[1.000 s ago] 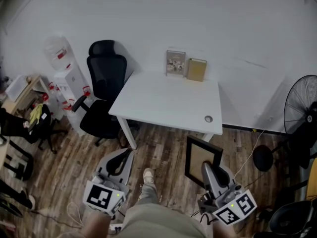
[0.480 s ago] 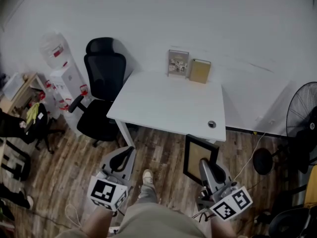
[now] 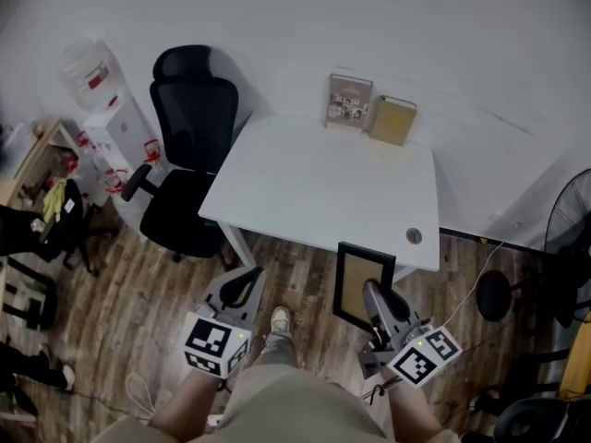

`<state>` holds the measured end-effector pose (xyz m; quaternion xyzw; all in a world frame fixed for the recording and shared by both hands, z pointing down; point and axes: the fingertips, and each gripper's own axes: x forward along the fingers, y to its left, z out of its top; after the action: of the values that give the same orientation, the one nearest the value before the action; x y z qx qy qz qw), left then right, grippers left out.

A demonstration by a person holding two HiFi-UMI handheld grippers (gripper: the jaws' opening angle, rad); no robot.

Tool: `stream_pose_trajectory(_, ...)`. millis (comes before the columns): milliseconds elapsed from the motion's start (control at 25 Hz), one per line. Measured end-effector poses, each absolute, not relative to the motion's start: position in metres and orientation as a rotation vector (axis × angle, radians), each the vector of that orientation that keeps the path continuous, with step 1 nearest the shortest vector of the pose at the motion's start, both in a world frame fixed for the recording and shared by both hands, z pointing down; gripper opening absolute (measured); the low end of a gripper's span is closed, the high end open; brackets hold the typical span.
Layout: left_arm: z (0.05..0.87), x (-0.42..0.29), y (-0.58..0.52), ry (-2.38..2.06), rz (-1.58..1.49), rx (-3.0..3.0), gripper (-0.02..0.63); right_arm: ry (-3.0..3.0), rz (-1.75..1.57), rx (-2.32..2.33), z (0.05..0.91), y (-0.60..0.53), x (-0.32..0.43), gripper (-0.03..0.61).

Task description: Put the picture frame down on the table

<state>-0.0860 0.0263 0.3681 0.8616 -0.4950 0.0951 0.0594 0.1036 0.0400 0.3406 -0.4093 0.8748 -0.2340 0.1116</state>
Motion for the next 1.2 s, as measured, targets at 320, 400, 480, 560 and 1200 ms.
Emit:
stream_pose_trajectory(320, 0.418, -0.121, -0.075, -1.426, 0.423, 2.562, 0.025, 2.527, -0.895, -1.248, 0.383, -0.062, 0.063, 0.057)
stream_pose_trajectory(400, 0.424, -0.129, -0.099, -1.395, 0.438, 2.546, 0.025, 2.519, -0.938, -1.267, 0.39, -0.087, 0.054, 0.057)
stream_pose_trajectory(480, 0.426, -0.134, -0.124, -1.363, 0.44, 2.536, 0.025, 2.513, -0.972, -1.289, 0.397, -0.111, 0.046, 0.057)
stream_pose_trajectory(560, 0.43, -0.14, -0.147, -1.339, 0.444, 2.537, 0.025, 2.507, -0.993, -1.305, 0.403, -0.134, 0.039, 0.057)
stream_pose_trajectory(1200, 0.439, -0.143, -0.233, -1.248, 0.471, 2.552, 0.025, 2.472, -1.053, -1.362, 0.417, -0.221, 0.028, 0.057)
